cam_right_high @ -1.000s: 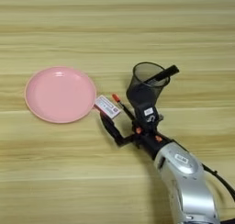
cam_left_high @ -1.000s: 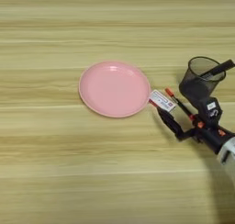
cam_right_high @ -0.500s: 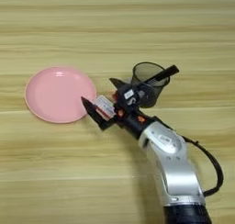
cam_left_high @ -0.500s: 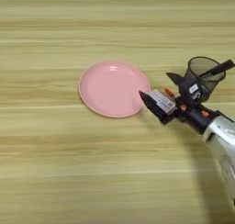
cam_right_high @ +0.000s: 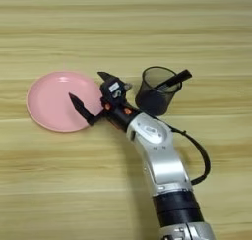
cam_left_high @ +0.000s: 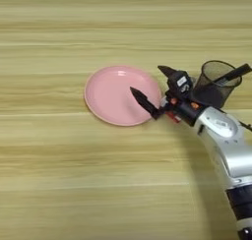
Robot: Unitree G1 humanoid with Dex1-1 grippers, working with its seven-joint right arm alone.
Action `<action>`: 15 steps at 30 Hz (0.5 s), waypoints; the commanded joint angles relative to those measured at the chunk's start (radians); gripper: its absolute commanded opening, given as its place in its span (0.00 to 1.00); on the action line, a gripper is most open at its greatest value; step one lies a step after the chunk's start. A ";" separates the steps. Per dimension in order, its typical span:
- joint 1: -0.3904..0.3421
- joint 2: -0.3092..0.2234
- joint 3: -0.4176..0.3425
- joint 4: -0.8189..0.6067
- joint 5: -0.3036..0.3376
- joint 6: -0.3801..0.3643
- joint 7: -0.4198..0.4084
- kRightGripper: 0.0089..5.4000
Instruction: Move the objects on the table
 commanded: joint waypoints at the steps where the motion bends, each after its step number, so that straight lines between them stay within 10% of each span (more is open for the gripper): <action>1: -0.120 0.010 0.003 -0.034 0.038 0.019 0.016 1.00; 15: -0.281 0.071 0.049 0.173 0.006 0.045 0.025 1.00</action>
